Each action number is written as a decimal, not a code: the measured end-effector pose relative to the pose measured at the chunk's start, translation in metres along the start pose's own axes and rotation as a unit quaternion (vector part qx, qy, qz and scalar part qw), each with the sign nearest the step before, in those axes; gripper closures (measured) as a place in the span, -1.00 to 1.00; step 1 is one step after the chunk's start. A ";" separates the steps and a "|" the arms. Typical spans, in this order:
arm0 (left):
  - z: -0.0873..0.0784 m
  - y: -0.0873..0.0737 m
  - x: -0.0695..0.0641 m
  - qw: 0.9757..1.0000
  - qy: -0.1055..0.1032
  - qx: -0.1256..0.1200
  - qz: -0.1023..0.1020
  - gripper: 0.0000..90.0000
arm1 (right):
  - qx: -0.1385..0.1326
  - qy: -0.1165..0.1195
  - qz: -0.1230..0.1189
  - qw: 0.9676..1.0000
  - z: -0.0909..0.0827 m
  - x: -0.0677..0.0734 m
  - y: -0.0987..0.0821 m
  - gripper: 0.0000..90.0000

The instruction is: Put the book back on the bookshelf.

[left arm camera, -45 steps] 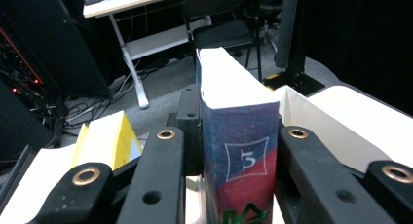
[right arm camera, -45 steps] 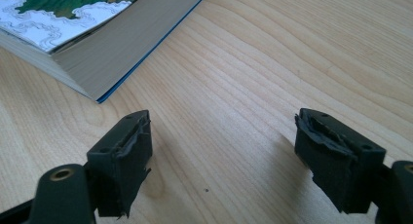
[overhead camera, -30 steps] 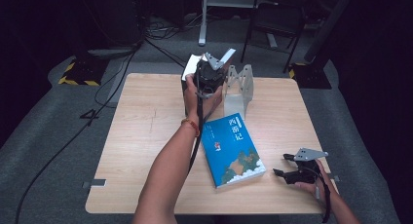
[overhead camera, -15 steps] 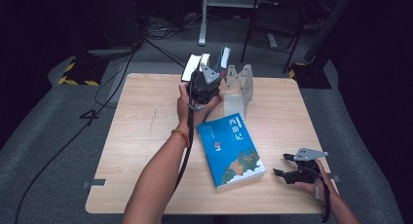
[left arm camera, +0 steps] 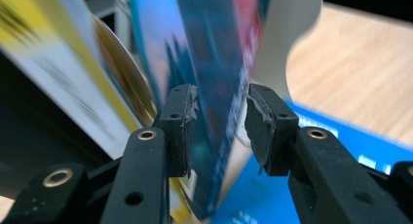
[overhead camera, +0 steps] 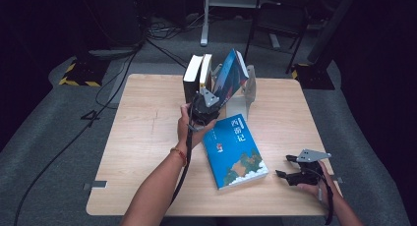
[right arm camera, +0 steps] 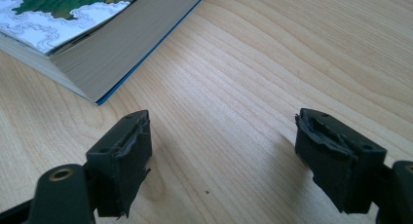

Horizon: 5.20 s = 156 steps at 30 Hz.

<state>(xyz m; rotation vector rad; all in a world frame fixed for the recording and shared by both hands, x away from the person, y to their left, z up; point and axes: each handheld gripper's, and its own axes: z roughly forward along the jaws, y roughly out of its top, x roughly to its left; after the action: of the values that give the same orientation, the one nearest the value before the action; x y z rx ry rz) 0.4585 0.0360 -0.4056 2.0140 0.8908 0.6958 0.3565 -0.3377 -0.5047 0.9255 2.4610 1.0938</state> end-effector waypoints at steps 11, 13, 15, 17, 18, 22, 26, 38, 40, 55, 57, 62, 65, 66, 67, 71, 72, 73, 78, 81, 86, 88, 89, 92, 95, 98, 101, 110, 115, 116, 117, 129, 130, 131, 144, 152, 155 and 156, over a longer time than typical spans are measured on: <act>0.020 -0.042 -0.010 0.998 -0.013 0.064 0.013 0.21 | 0.000 -0.001 0.000 1.000 0.000 0.000 0.000 -0.53; 0.020 -0.051 -0.006 0.997 -0.024 0.074 0.006 0.23 | 0.000 -0.001 0.000 1.000 0.000 0.000 0.000 -0.53; 0.021 -0.059 -0.004 0.995 -0.043 0.087 0.005 0.25 | 0.000 -0.001 0.000 1.000 0.000 0.000 0.000 -0.53; 0.021 -0.066 -0.004 0.995 -0.058 0.086 0.008 0.26 | 0.000 -0.001 0.001 1.000 0.000 0.000 0.000 -0.53; 0.020 -0.067 -0.004 0.995 -0.059 0.086 0.006 0.27 | 0.000 -0.001 0.001 1.000 0.000 0.000 0.000 -0.53; 0.019 -0.069 -0.004 0.996 -0.049 0.078 0.002 0.18 | 0.000 -0.004 0.002 1.000 0.000 0.001 0.000 -0.53; 0.014 -0.059 -0.008 0.998 -0.045 0.038 0.014 0.26 | -0.001 -0.005 0.003 1.000 0.000 0.002 0.000 -0.52; 0.021 0.027 -0.023 0.999 -0.023 -0.028 0.016 -0.13 | -0.001 -0.005 0.002 1.000 0.000 0.001 0.000 -0.52; 0.025 0.035 -0.024 0.999 -0.027 -0.030 0.011 -0.19 | -0.001 -0.004 0.002 1.000 0.000 0.001 0.000 -0.52; 0.043 0.065 -0.051 0.991 0.117 -0.049 0.045 0.23 | 0.000 -0.003 -0.001 1.000 0.000 0.000 0.000 -0.52; 0.037 0.069 -0.047 0.990 0.126 -0.048 0.048 0.41 | 0.000 -0.002 -0.001 1.000 0.000 0.000 0.000 -0.52; 0.018 0.072 -0.021 0.989 0.145 -0.032 0.022 0.57 | 0.000 -0.002 -0.001 1.000 0.000 0.000 0.000 -0.52; 0.006 0.071 -0.003 0.989 0.148 -0.017 0.007 0.56 | -0.001 -0.001 -0.001 1.000 0.000 0.000 0.000 -0.52; 0.002 0.069 0.003 0.989 0.149 -0.013 -0.003 0.55 | -0.001 -0.001 -0.001 1.000 0.000 0.000 0.000 -0.52; -0.002 0.067 0.011 0.988 0.151 -0.011 -0.016 0.54 | -0.001 -0.001 -0.001 1.000 0.000 0.000 0.000 -0.52; -0.010 0.063 0.026 0.986 0.161 -0.002 -0.030 0.48 | -0.001 0.000 -0.001 1.000 0.000 0.000 0.000 -0.52; -0.010 0.062 0.027 0.986 0.162 -0.005 -0.031 0.46 | -0.001 0.000 -0.001 1.000 0.000 0.000 0.000 -0.52; -0.010 0.062 0.028 0.987 0.159 -0.007 -0.030 0.45 | -0.001 0.000 -0.001 1.000 0.000 0.000 0.000 -0.52; -0.005 0.065 0.020 0.988 0.156 -0.017 -0.004 0.44 | -0.001 0.000 -0.001 1.000 0.000 0.000 0.000 -0.52; -0.004 0.072 0.016 0.985 0.171 -0.029 0.002 0.37 | -0.001 0.000 -0.001 1.000 0.000 0.000 0.000 -0.52; -0.002 0.081 0.020 0.986 0.164 -0.033 -0.005 0.30 | -0.001 0.000 -0.002 1.000 0.000 0.000 0.000 -0.52; -0.003 0.081 0.023 0.986 0.161 -0.037 -0.011 0.21 | -0.001 0.000 -0.002 1.000 0.000 0.000 0.000 -0.52; -0.004 0.080 0.024 0.987 0.154 -0.040 -0.018 0.15 | -0.001 0.000 -0.002 1.000 0.000 0.000 0.000 -0.52; -0.007 0.077 0.026 0.989 0.139 -0.049 -0.028 0.09 | 0.000 0.001 -0.002 1.000 0.000 0.000 0.000 -0.52; -0.009 0.075 0.025 0.990 0.131 -0.047 -0.011 0.48 | 0.000 0.001 -0.002 1.000 0.000 0.000 0.000 -0.52; -0.012 0.073 0.032 0.990 0.129 -0.052 -0.026 0.51 | -0.001 0.000 -0.002 1.000 0.000 0.000 0.000 -0.52; -0.013 0.070 0.041 0.989 0.103 -0.073 -0.079 0.57 | 0.000 0.000 -0.002 1.000 0.000 0.000 0.000 -0.52; 0.008 0.093 0.027 0.986 0.077 -0.117 -0.096 0.63 | 0.000 -0.001 -0.002 1.000 0.000 0.000 0.001 -0.52; 0.023 0.106 0.020 0.981 0.077 -0.140 -0.112 0.63 | 0.001 0.000 -0.002 1.000 0.000 0.000 0.001 -0.52; 0.023 0.106 0.020 0.981 0.077 -0.140 -0.112 0.62 | 0.001 0.000 -0.002 1.000 0.000 0.000 0.001 -0.52; 0.027 0.108 0.016 0.978 0.074 -0.147 -0.124 0.62 | 0.000 0.000 -0.002 1.000 0.000 0.000 0.000 -0.52; 0.012 0.088 0.009 0.990 0.066 -0.099 -0.079 0.44 | 0.001 0.002 -0.003 1.000 0.000 0.000 0.001 -0.52; 0.007 0.084 0.013 0.989 0.071 -0.098 -0.087 0.42 | 0.001 0.002 -0.003 1.000 0.000 0.000 0.001 -0.52; 0.004 0.083 0.016 0.989 0.070 -0.096 -0.092 0.35 | 0.000 0.002 -0.004 1.000 0.001 0.000 0.001 -0.52; -0.017 0.066 0.023 0.996 0.029 -0.072 -0.046 -0.11 | 0.000 0.001 -0.002 1.000 0.001 0.000 0.001 -0.52; -0.039 0.052 0.013 0.998 0.010 -0.065 0.007 -0.34 | 0.000 0.001 -0.002 1.000 0.001 0.000 0.001 -0.52; -0.049 0.044 0.007 0.997 -0.003 -0.072 0.019 -0.37 | 0.000 0.001 -0.002 1.000 0.001 0.000 0.001 -0.52; -0.053 0.041 0.005 0.997 -0.009 -0.071 0.021 -0.37 | 0.000 0.001 -0.002 1.000 0.001 0.000 0.001 -0.52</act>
<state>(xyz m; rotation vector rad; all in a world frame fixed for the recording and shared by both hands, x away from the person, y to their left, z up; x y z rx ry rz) 0.4373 0.0466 -0.3434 1.9145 0.7674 0.7418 0.3571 -0.3367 -0.5046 0.9203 2.4633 1.0942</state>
